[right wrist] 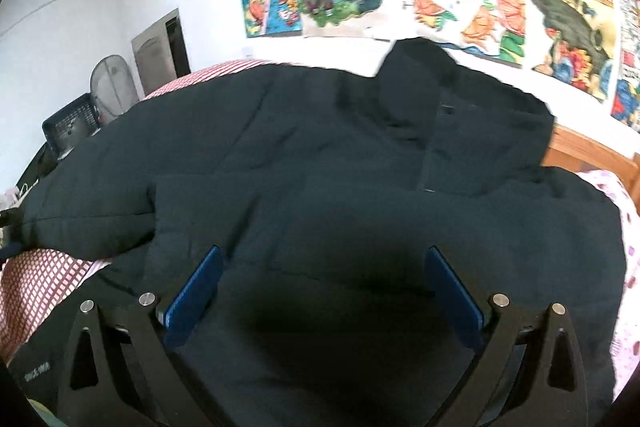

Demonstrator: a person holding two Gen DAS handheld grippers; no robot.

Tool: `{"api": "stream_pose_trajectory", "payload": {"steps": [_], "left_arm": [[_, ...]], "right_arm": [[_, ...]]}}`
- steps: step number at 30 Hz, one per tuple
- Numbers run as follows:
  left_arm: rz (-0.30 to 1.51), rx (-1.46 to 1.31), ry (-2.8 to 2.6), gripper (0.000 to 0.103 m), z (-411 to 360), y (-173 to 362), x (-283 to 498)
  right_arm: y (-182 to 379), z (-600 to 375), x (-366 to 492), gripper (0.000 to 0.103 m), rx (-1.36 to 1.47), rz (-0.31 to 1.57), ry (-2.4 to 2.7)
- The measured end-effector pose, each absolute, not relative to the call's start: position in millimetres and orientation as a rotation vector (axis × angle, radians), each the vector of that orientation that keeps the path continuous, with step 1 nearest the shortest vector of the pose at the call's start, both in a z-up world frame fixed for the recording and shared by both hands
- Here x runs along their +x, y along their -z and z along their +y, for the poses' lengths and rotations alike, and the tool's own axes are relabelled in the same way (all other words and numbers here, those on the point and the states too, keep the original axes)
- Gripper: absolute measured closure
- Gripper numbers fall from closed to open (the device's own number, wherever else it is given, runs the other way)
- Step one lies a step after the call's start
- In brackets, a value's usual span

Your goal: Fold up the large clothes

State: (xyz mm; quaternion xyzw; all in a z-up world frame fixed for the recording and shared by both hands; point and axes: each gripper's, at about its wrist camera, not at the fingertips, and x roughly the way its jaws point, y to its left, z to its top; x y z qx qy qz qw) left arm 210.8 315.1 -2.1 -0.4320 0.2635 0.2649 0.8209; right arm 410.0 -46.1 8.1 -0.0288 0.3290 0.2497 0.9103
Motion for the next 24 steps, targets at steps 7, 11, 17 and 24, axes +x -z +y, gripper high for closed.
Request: {"api": "stream_pose_trajectory", "payload": {"steps": [7,11,17,24], "left_arm": [[0.429,-0.904,-0.663,0.012,332,17,220],[0.411,-0.798,-0.746,0.045,330,6,226],[0.360,-0.581,-0.731,0.091,319,-29,236],[0.153,-0.313,-0.551,0.092,267,-110,242]], "right_arm": [[17,-8,418,0.004,-0.080,0.708,-0.474],[40,10,427,0.004,-0.180,0.766,-0.397],[38,10,415,0.004,-0.226,0.747,-0.414],[14,-35,390,0.004,-0.178,0.729,-0.402]]}}
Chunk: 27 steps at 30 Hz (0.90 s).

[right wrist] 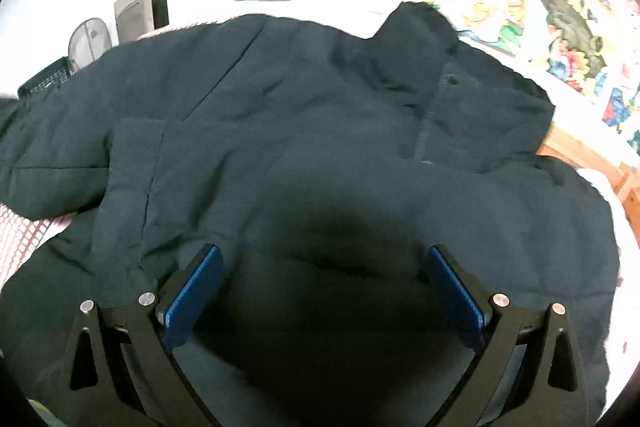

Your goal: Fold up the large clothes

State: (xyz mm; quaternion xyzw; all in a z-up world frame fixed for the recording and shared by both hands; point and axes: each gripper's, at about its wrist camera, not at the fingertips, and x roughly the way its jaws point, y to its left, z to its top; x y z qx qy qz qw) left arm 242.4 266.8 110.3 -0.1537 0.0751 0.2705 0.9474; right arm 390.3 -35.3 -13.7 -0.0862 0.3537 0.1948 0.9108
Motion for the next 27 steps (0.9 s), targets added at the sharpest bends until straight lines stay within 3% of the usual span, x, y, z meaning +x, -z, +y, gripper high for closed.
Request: {"api": "stream_pose_trajectory", "payload": {"steps": [6,13,19,27], "left_arm": [[0.100,-0.084,-0.320,0.093,181,-181,281],[0.233,0.044,-0.017,0.093,65,-200,340],[0.360,0.168,0.165,0.093,-24,-158,394],[0.550,0.253,0.437,0.090,-93,-58,414]], "right_arm": [[-12,-103,381,0.004,-0.121,0.694,-0.325],[-27,-177,387,0.004,-0.069,0.665,-0.221],[-12,-231,388,0.004,-0.082,0.678,-0.163],[13,-285,407,0.004,0.037,0.723,-0.149]]}}
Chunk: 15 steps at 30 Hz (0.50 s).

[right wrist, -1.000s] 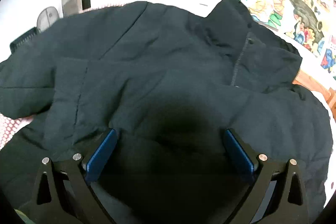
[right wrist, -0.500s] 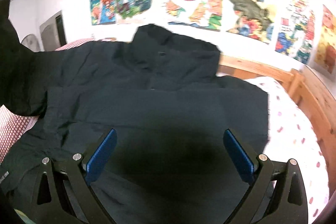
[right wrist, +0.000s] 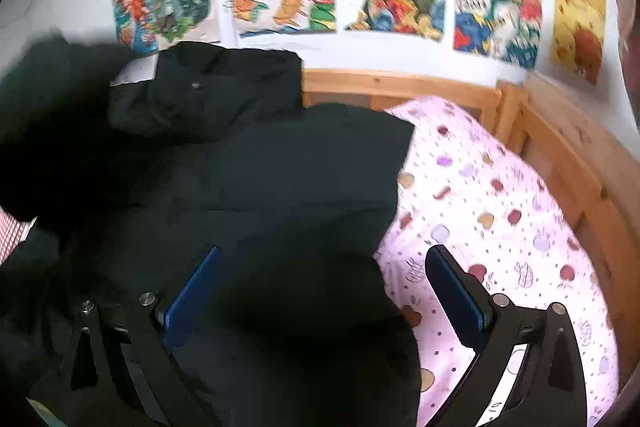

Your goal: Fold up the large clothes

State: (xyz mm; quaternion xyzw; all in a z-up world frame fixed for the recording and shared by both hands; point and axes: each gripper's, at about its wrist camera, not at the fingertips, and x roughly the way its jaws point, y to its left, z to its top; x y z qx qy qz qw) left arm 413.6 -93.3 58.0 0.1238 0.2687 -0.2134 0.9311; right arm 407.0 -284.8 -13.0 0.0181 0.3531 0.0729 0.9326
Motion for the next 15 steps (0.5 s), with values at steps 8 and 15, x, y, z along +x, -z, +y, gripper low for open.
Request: {"api": "stream_pose_trajectory", "payload": {"steps": [8,15], "left_arm": [[0.732,0.246,0.623,0.048,-105,5,417],[0.599,0.176,0.649,0.018,-75,-24,383]], "right_arm": [[55,-304,425,0.004,0.154,0.836,-0.185],[66,-305,421,0.004,0.221,0.852,-0.242]]}}
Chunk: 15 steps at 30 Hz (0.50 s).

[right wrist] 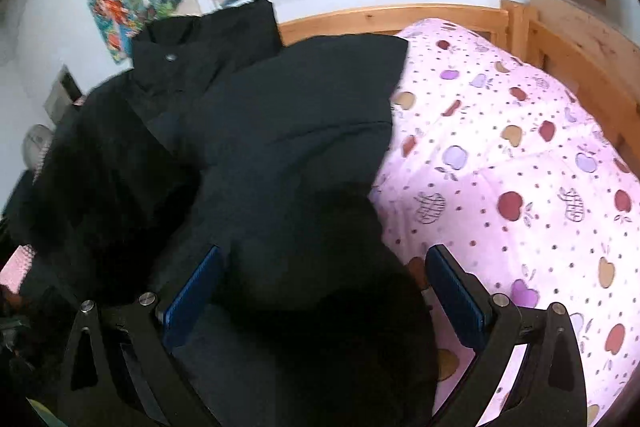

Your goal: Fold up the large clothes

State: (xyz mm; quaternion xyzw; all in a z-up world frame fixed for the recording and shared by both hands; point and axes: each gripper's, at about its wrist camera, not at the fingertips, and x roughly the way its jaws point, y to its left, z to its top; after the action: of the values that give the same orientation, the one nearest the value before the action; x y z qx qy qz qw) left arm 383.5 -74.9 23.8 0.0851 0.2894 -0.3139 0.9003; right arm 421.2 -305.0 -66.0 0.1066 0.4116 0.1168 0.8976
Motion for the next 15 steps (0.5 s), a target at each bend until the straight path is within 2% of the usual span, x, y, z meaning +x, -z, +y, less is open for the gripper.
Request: {"api": "stream_pose_trajectory", "payload": {"steps": [8,15], "left_arm": [[0.569,0.088,0.238,0.012,10,-41,385],[0.683,-0.038,-0.072,0.011,84,-32,403]], "right_arm": [[55,-312,400,0.004,0.318,0.814,-0.238],[66,-326,394,0.004,0.510,0.873,-0.375]]}}
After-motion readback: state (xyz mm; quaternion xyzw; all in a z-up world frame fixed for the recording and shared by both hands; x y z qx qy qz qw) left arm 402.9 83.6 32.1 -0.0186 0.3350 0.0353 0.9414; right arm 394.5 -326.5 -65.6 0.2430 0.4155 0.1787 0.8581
